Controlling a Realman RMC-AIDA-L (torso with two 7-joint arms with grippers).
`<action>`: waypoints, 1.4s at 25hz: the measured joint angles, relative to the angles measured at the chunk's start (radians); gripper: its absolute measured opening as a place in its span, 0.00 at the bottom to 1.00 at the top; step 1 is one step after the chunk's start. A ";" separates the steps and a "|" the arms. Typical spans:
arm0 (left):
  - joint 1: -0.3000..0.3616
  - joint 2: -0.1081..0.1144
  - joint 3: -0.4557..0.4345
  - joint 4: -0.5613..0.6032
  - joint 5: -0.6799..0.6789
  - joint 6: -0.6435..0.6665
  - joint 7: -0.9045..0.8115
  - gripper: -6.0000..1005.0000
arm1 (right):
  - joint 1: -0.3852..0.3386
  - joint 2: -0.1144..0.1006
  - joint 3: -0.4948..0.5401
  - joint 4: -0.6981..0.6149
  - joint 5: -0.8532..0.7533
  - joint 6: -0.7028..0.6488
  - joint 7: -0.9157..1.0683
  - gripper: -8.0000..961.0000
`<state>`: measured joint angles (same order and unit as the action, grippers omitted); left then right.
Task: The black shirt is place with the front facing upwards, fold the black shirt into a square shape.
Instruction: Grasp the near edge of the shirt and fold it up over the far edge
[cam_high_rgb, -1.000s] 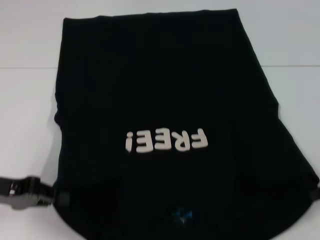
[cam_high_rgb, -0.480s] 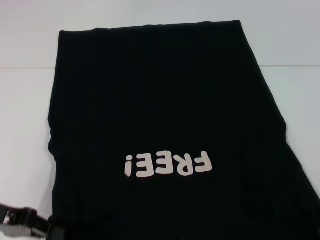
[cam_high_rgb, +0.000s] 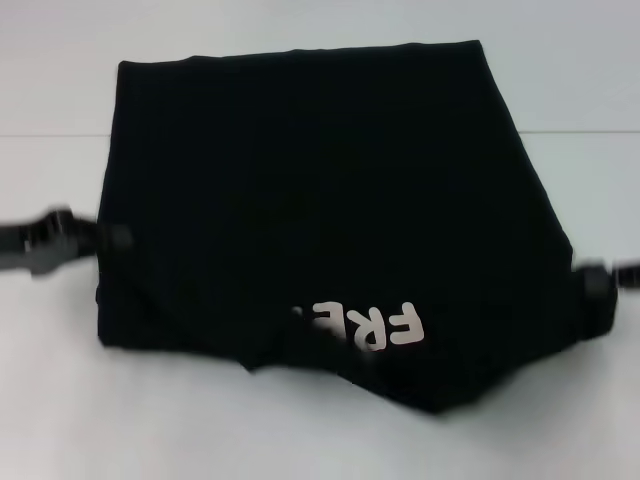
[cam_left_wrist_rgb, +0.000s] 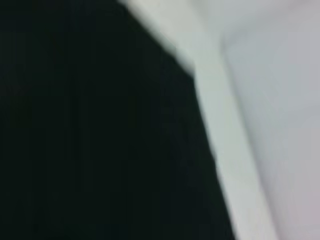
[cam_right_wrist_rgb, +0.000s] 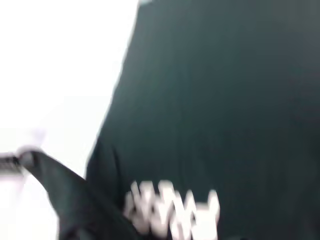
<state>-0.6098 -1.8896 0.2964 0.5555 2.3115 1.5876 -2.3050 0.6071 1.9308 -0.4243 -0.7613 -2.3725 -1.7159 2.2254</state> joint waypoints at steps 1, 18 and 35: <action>0.001 -0.001 -0.012 -0.011 -0.053 -0.037 0.014 0.07 | -0.003 0.000 0.016 0.013 0.046 0.032 -0.003 0.06; -0.002 -0.126 -0.054 -0.130 -0.441 -0.455 0.352 0.08 | 0.035 0.120 0.040 0.259 0.552 0.635 -0.406 0.08; -0.142 -0.211 -0.045 -0.143 -0.474 -0.845 0.636 0.08 | 0.158 0.161 0.024 0.365 0.606 1.001 -0.670 0.13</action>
<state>-0.7522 -2.1002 0.2517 0.4124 1.8371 0.7421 -1.6689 0.7651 2.0915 -0.3999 -0.3967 -1.7669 -0.7146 1.5550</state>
